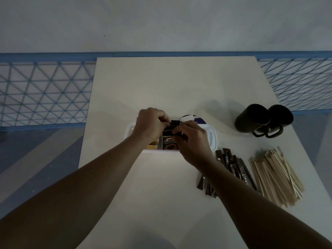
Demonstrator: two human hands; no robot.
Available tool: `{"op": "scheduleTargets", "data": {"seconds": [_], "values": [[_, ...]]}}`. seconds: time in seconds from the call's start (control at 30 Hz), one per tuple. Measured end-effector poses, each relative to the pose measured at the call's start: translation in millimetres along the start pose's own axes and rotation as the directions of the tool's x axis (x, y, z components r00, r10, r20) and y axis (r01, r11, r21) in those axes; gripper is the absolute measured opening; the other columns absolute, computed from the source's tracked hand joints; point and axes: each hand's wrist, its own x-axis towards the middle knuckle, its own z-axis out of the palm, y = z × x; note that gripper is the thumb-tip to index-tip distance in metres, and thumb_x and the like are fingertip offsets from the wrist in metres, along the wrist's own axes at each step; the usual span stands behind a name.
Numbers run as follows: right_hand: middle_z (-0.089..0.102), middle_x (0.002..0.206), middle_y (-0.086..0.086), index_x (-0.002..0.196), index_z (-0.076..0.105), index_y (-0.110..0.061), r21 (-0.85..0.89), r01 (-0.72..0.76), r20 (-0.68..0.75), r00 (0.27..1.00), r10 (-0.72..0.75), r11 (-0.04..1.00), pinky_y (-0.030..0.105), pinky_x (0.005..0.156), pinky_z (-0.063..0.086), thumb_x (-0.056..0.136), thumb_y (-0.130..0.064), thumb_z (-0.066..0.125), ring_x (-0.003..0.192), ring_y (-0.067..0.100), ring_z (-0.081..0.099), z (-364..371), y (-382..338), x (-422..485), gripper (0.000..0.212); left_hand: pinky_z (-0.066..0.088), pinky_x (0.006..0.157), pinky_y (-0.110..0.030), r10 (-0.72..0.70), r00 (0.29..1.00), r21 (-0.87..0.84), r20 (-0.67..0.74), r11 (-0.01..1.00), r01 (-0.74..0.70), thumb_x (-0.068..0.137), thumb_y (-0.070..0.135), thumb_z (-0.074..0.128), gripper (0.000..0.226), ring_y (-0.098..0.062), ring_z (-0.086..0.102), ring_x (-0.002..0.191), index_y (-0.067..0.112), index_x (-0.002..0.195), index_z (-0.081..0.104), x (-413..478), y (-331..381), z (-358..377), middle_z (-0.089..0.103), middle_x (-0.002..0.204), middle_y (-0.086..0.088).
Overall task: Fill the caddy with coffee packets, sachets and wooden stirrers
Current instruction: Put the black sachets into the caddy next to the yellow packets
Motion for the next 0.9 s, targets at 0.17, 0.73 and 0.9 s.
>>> {"op": "scheduleTargets", "data": {"seconds": [0.17,0.73,0.9], "values": [[0.066,0.092,0.006,0.090,0.076,-0.007,0.017,-0.066,-0.006,0.998,0.066,0.998,0.004,0.065,0.041,0.080,0.003,0.074,0.068,0.000,0.053,5,-1,1,0.014,0.045,0.072,-0.017,-0.031,0.999,0.001,0.024,1.000,0.031,0.084,0.011,0.073,0.008,-0.011,0.064,0.079,0.016,0.088,0.078,5,0,-2,0.073,0.085,0.000],[0.062,0.109,-0.002,0.125,0.064,-0.023,-0.101,-0.161,0.050,0.985,0.166,0.982,0.030,0.075,0.056,0.086,-0.023,0.074,0.089,0.008,0.056,-2,-1,-7,0.040,0.037,0.056,-0.010,0.023,0.999,-0.009,0.037,1.000,-0.022,0.083,0.021,0.077,0.008,-0.008,0.061,0.073,0.019,0.090,0.072,1,-5,-3,0.068,0.080,0.004],[0.056,0.106,-0.006,0.108,0.066,-0.021,-0.102,-0.188,0.071,0.978,0.195,0.977,0.015,0.064,0.041,0.081,-0.021,0.078,0.083,0.009,0.053,-2,-3,-3,0.030,0.042,0.059,-0.016,0.018,1.000,-0.001,0.013,1.000,-0.018,0.083,0.020,0.077,0.018,-0.012,0.062,0.076,0.019,0.100,0.072,3,-5,-1,0.068,0.084,0.001]]}}
